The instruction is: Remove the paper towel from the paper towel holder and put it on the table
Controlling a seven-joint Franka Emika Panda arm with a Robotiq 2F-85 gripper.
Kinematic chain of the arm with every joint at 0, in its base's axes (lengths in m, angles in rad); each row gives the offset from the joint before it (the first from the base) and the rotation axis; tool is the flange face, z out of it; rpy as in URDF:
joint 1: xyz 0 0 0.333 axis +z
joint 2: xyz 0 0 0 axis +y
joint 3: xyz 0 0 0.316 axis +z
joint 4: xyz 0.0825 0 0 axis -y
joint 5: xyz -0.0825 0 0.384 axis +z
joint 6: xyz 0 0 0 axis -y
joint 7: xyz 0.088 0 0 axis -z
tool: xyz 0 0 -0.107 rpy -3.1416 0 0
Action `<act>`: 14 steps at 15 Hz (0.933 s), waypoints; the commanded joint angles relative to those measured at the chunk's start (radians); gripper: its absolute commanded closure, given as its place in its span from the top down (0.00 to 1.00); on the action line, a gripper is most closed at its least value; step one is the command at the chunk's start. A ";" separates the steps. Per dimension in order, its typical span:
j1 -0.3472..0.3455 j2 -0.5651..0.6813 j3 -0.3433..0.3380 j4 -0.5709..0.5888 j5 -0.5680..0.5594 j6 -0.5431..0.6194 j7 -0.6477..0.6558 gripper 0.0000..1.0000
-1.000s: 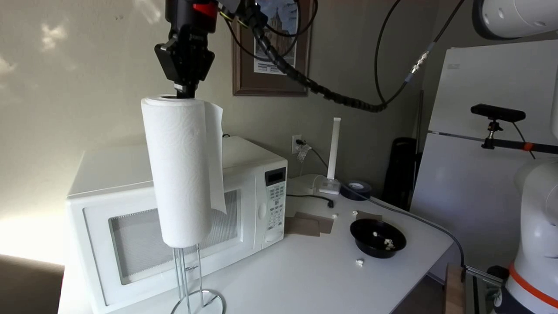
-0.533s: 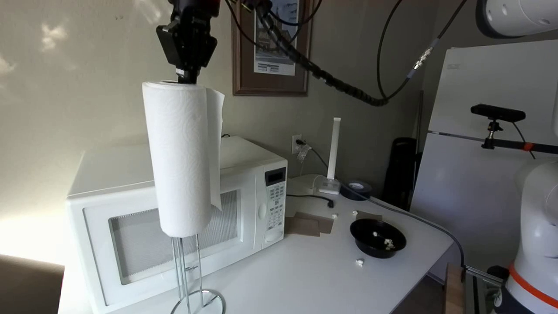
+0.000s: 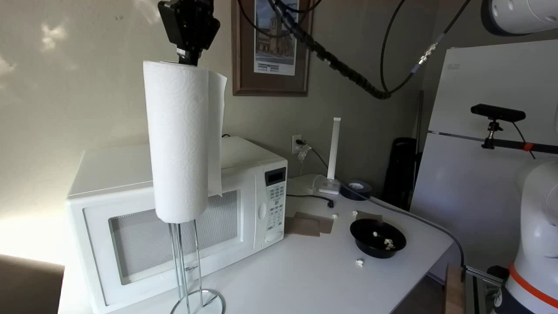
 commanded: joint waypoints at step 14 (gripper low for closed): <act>-0.018 -0.135 -0.014 -0.072 0.014 -0.087 0.014 0.03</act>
